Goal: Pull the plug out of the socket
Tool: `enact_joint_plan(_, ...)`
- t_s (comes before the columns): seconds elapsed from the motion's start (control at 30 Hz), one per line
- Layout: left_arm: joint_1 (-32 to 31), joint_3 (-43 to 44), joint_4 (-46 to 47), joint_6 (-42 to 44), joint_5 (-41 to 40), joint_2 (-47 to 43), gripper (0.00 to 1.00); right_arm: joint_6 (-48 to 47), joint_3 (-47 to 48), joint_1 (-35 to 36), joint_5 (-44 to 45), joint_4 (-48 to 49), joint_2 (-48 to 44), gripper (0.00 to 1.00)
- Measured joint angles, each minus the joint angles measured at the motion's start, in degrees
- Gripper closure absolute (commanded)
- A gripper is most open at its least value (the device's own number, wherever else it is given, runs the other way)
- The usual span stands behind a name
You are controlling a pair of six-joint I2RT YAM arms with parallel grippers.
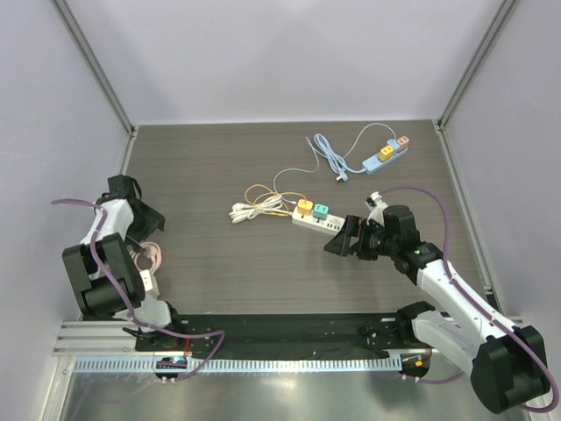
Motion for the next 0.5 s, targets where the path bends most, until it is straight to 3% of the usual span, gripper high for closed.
enact_joint_plan(0.3, 0.8, 0.5, 0.8, 1.4, -2.4, 5.9, 0.34, 0.0, 0.0, 0.0, -1.8, 0.3, 0.0, 0.0)
enact_joint_plan(0.5, 1.0, 1.2, -0.7, 2.5, -5.2, 7.5, 0.58, 0.0, 0.0, 0.0, -1.8, 0.4, 0.0, 0.0)
